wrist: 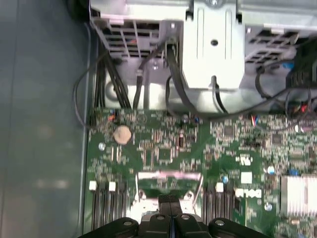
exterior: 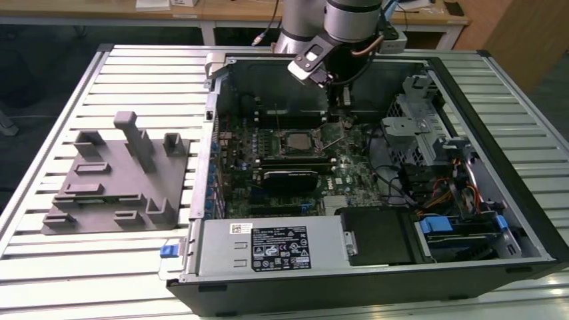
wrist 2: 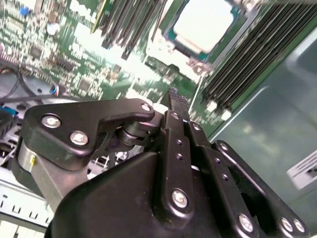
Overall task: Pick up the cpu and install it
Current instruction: 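Close the cpu cover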
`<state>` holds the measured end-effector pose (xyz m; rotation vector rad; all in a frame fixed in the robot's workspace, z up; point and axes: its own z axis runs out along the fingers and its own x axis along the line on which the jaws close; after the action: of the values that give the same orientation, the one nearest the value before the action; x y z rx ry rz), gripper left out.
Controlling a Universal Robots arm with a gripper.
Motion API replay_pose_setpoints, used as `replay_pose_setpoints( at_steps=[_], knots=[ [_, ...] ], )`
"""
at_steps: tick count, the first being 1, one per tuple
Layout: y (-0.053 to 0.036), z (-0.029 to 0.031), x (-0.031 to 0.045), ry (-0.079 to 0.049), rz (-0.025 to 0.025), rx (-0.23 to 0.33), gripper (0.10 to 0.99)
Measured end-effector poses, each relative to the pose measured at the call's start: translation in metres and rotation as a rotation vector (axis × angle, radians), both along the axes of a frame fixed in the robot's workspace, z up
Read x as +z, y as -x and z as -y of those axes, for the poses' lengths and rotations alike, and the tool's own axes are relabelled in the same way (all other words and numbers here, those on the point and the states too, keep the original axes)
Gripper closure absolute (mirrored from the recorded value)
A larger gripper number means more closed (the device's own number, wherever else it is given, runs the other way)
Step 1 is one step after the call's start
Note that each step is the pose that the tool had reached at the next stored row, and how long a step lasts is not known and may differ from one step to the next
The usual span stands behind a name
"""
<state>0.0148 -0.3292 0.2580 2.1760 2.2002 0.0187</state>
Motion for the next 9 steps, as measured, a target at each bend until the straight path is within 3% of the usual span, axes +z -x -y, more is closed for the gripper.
replay_pose_setpoints(
  at_steps=[9],
  knots=[
    [-0.0246,-0.0010,0.0000,0.000,0.0000,0.000,0.980]
  ],
)
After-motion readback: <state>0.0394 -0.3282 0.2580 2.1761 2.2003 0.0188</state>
